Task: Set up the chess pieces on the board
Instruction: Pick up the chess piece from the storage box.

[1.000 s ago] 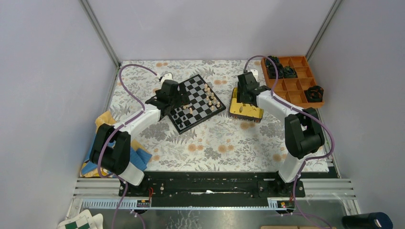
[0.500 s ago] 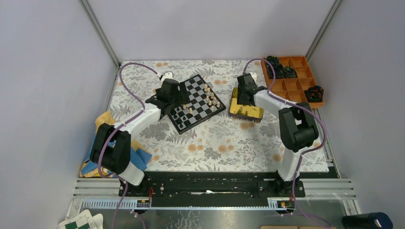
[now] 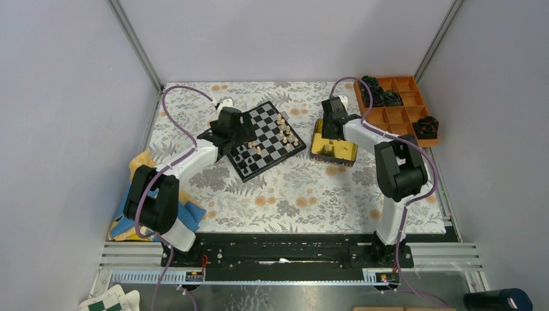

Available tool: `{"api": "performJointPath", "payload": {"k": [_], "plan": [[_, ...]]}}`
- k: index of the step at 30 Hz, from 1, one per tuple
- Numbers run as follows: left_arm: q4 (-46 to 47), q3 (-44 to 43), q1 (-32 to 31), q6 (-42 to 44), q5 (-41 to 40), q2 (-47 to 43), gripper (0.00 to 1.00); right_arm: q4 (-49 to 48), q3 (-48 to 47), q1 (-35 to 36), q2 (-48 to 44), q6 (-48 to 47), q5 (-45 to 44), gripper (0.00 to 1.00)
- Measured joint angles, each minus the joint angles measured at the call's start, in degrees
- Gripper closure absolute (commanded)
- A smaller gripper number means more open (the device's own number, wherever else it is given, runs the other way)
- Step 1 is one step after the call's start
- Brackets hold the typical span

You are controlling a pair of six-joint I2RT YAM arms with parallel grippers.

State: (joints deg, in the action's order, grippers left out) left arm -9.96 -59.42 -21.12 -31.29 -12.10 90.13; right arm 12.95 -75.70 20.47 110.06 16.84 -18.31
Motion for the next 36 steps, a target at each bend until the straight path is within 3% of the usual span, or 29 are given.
{"api": "performJointPath", "payload": {"k": [8,15,36], "plan": [[-0.17,-0.61,0.31,0.02,0.0,0.98,0.01,-0.04,-1.07,-0.79,2.23,-0.02,0.15,0.58],[-0.2,-0.9,0.63,0.04,0.0,1.33,0.01,-0.17,-1.68,-1.05,2.62,-0.02,1.09,0.69],[-0.24,-0.96,0.7,0.02,0.07,2.75,0.01,0.07,-2.29,-1.14,4.39,-0.04,1.49,0.78]]}}
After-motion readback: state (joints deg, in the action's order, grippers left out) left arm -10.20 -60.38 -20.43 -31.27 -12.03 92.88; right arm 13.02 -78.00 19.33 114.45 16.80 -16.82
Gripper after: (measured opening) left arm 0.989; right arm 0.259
